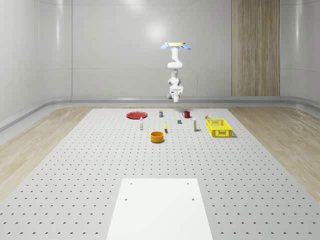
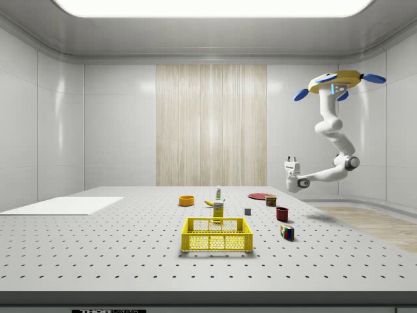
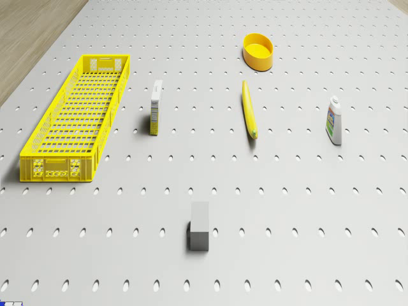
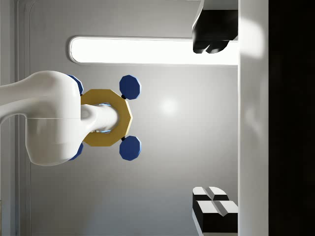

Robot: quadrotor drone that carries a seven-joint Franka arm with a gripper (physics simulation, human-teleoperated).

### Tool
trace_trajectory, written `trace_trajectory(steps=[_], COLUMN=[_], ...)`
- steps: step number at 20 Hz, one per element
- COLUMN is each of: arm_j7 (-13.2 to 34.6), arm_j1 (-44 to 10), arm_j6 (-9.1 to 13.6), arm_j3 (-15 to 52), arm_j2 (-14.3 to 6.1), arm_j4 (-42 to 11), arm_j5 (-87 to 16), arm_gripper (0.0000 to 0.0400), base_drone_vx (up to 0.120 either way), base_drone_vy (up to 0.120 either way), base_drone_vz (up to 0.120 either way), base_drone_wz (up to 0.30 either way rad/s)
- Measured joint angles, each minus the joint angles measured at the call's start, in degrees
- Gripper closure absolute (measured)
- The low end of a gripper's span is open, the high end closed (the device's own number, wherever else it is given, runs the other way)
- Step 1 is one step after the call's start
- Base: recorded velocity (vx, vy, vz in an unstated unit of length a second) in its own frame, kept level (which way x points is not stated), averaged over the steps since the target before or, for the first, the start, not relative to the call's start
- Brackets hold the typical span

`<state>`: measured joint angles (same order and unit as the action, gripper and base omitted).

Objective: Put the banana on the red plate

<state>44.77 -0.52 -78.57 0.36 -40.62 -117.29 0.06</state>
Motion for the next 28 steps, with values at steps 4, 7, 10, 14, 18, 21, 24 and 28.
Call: trace_trajectory(steps=[4, 7, 10, 14, 18, 21, 24, 28], arm_j7=[0.01, 0.02, 0.06, 0.14, 0.31, 0.53, 0.92, 1.87], arm_j1=[-0.04, -0.08, -0.15, -0.30, -0.59, -0.97, -1.60, -3.12], arm_j6=[-0.17, -0.30, -0.43, -0.61, -0.79, -0.94, -1.11, -1.44], arm_j3=[0.09, 0.21, 0.41, 0.88, 1.81, 3.05, 5.09, 9.96], arm_j2=[-0.12, -0.21, -0.30, -0.42, -0.56, -0.67, -0.82, -1.17], arm_j4=[-0.11, -0.20, -0.29, -0.42, -0.57, -0.75, -1.06, -2.15], arm_j5=[-0.12, -0.27, -0.54, -1.20, -2.49, -4.23, -7.11, -13.99], arm_gripper=[0.0000, 0.0000, 0.0000, 0.0000, 0.0000, 0.0000, 0.0000, 0.0000], base_drone_vx=[0.120, 0.120, 0.120, 0.120, 0.120, 0.120, 0.120, 0.120], base_drone_vy=[-0.120, -0.120, -0.120, -0.120, -0.120, -0.120, -0.120, -0.120], base_drone_vz=[0.000, 0.000, 0.000, 0.000, 0.000, 0.000, 0.000, 0.000], base_drone_wz=[0.000, 0.000, 0.000, 0.000, 0.000, 0.000, 0.000, 0.000])
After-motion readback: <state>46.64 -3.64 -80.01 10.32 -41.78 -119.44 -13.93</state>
